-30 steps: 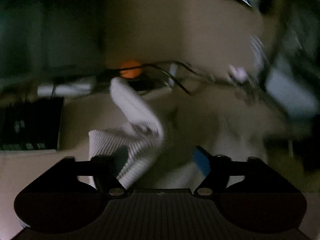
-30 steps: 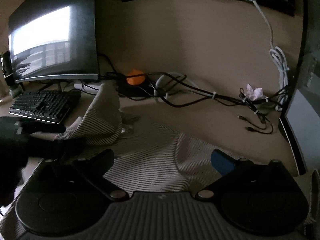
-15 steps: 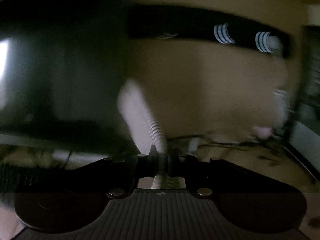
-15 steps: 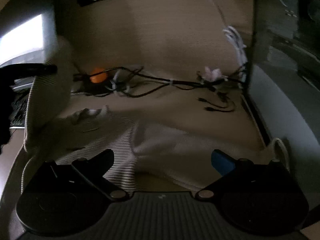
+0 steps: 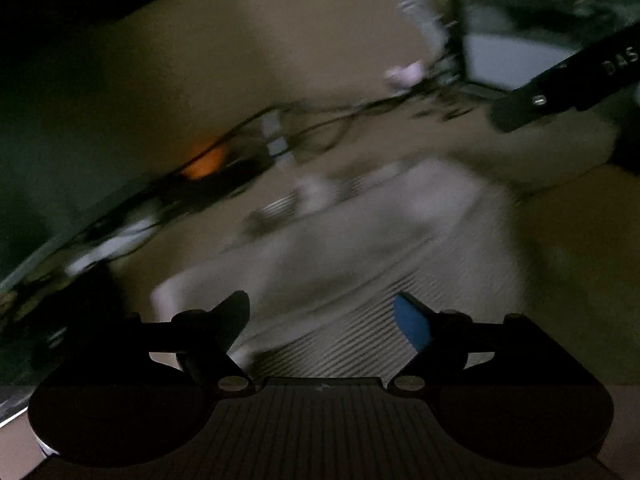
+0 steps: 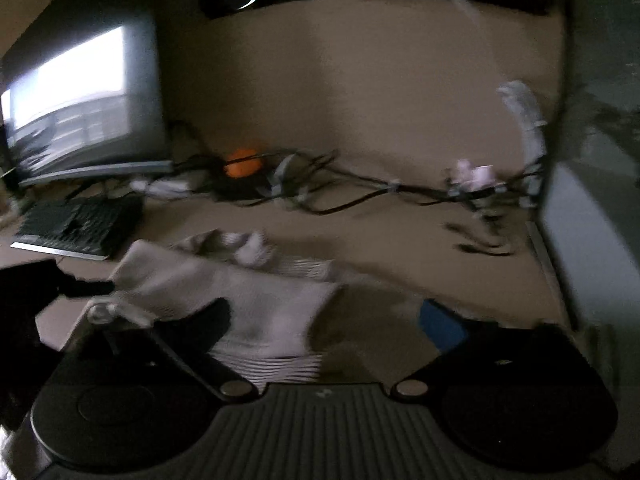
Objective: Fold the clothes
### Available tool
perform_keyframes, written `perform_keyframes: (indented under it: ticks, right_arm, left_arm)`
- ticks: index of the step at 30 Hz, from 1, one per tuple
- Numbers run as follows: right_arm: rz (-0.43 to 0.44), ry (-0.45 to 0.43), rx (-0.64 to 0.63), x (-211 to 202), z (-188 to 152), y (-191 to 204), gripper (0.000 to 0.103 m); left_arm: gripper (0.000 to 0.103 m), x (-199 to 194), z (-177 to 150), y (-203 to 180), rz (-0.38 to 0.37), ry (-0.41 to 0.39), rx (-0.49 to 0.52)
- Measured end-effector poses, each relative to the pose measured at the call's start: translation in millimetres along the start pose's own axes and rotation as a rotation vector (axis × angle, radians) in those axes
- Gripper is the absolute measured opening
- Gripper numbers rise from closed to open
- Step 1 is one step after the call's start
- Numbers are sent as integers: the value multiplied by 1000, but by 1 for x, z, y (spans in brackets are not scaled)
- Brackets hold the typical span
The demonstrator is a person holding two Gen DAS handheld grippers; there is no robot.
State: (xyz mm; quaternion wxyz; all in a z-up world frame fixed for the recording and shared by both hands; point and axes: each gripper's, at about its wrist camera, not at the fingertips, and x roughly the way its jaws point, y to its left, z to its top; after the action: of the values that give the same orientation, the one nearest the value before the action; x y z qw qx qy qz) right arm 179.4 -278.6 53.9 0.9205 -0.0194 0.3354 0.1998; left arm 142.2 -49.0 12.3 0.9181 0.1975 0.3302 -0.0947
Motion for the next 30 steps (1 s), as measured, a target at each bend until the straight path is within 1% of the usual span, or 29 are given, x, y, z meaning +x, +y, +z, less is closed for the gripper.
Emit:
perform_keyframes:
  ticks: [1,2,4,5,6,7,8,9,10,12,14,15,18,19,21,23,25,26,27,28,29,30]
  right_arm:
    - [19,24,-2,9,1,3,56]
    - [22,46,9,21,2,2,54]
    - [28,90,31,44,2,1,53]
    - [31,112,41,55,3,1,51]
    - [34,134,52,67,3,0,42]
    - [40,155,63,78,4,0,37]
    - [60,168,71,85,4,1,30]
    - [82,170,72,91,6,5,26]
    - [101,158,54,94,8,12,26]
    - [122,103,-29,92,15,33,25]
    - [129,49,-110,89,23,50,25]
    - [129,29,-144,88,26,57,24]
    - [88,26,-237,96,28,65,24]
    - [62,39,-259,101,26,64,24]
    - [27,86,-266,109,18,57,24]
    - [96,134,-166,108,15,42,23]
    - [164,177,-68,106,13,27,21]
    - [197,180,-30,105,13,24,20]
    - [228,182,5,107,17,23,18]
    - [254,186,29,110,20,24,15]
    - [277,189,41,112,24,25,12]
    - [294,190,43,115,27,27,10]
  left_arm:
    - [85,2,-5,9,36,27,-12]
    - [85,7,-6,14,64,50,-20]
    - [86,10,-11,25,109,83,-24]
    - [89,13,-14,30,133,100,-21]
    - [90,16,-19,35,156,113,-17]
    - [90,21,-22,39,184,126,-10]
    - [92,22,-24,46,214,137,-11]
    - [95,22,-27,53,244,148,-12]
    - [95,21,-27,63,266,147,-34]
    - [95,12,-27,76,327,138,-68]
    - [95,9,-29,87,354,141,-106]
    - [95,8,-31,88,352,149,-123]
    - [96,10,-38,92,347,174,-165]
    - [96,11,-39,92,340,182,-178]
    - [95,7,-40,93,279,172,-225]
    - [95,0,-35,92,151,115,-267]
    - [95,-2,-27,86,87,83,-240]
    - [95,3,-24,79,102,86,-184]
    - [94,7,-20,71,117,90,-127]
    - [90,13,-19,65,130,101,-80]
    - [81,21,-19,61,125,121,-44]
    - [70,25,-20,58,120,145,-29]
